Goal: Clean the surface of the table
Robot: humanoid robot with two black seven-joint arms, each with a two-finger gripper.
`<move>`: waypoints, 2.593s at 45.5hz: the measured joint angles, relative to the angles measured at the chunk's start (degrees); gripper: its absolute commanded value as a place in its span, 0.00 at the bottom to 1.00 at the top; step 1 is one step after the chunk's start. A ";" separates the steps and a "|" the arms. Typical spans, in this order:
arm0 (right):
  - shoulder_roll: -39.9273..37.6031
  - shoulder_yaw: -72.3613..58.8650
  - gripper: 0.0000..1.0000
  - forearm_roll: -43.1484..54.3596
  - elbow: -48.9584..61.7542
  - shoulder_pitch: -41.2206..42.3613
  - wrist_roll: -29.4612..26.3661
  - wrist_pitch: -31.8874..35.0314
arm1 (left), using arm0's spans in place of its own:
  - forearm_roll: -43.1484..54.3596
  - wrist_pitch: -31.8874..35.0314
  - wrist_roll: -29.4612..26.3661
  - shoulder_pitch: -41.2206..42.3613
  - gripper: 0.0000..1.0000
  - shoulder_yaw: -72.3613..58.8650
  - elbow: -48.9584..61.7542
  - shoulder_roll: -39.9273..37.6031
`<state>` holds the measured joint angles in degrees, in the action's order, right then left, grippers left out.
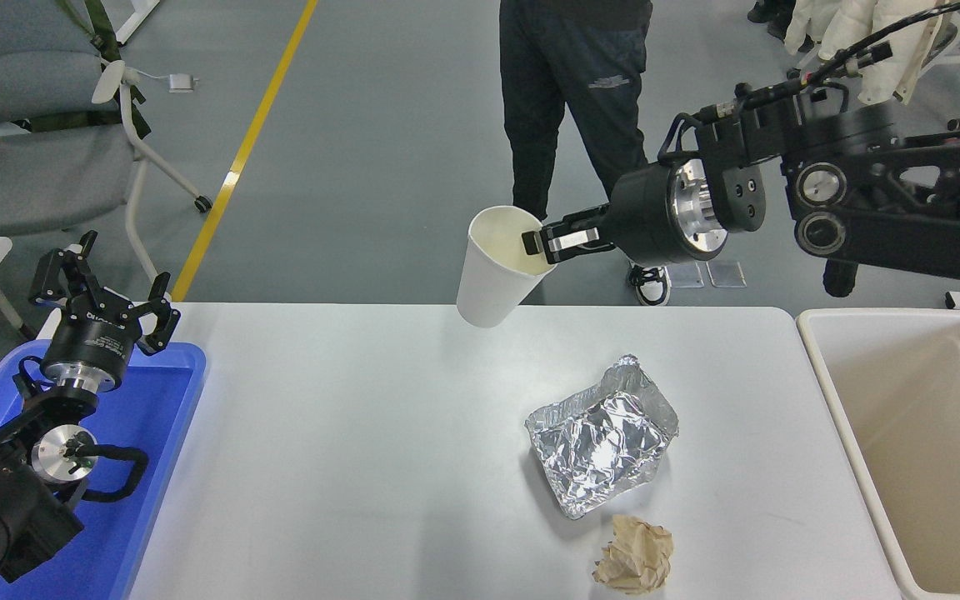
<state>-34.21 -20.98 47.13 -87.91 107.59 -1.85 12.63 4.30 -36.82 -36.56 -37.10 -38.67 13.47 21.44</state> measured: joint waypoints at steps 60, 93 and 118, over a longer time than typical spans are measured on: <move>-46.59 0.98 0.00 7.80 10.99 -22.36 10.99 -0.53 | 0.00 -0.01 0.00 -0.01 1.00 0.00 -0.01 0.02; -27.03 2.61 0.00 -14.71 46.42 -58.69 20.33 -13.44 | 0.00 -0.01 0.00 0.00 1.00 0.00 0.01 0.00; -2.64 7.64 0.00 -20.04 80.08 -73.95 20.65 -12.48 | -0.01 -0.01 0.00 -0.04 1.00 0.00 0.02 0.00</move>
<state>-36.84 -13.33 27.09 -7.83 33.64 18.80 0.15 4.29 -36.83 -36.56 -37.14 -38.67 13.49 21.44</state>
